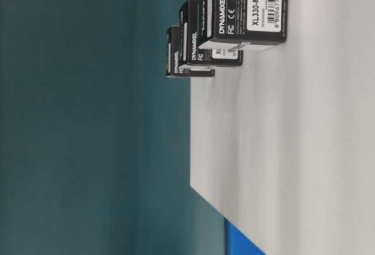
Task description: Place the box from the white plastic tray onto the white base.
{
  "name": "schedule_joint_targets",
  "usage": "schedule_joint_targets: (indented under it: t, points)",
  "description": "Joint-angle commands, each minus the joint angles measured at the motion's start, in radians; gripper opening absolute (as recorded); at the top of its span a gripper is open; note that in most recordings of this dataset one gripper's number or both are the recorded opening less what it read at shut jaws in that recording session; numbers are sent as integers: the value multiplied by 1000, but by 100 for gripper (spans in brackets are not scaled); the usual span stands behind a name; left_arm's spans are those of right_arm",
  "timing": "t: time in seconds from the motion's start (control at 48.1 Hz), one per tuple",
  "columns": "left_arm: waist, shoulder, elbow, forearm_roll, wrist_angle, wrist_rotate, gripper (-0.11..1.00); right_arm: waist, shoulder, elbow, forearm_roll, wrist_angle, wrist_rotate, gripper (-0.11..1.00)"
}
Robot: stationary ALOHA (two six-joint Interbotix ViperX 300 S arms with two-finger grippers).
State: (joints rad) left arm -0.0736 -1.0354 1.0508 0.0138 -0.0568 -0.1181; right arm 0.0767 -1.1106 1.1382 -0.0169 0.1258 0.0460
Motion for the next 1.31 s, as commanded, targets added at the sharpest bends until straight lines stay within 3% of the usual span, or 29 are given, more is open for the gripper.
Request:
schedule_joint_targets:
  t: [0.0, 0.415, 1.288]
  points:
    - [0, 8, -26, 3, -9, 0, -7, 0, 5, -15, 0, -3, 0, 96]
    - [5, 9, -29, 3, -67, 14, -7, 2, 2, -17, 6, 3, 15, 96]
    - [5, 15, -29, 3, -69, 15, -7, 2, 8, -17, 6, -9, 8, 96]
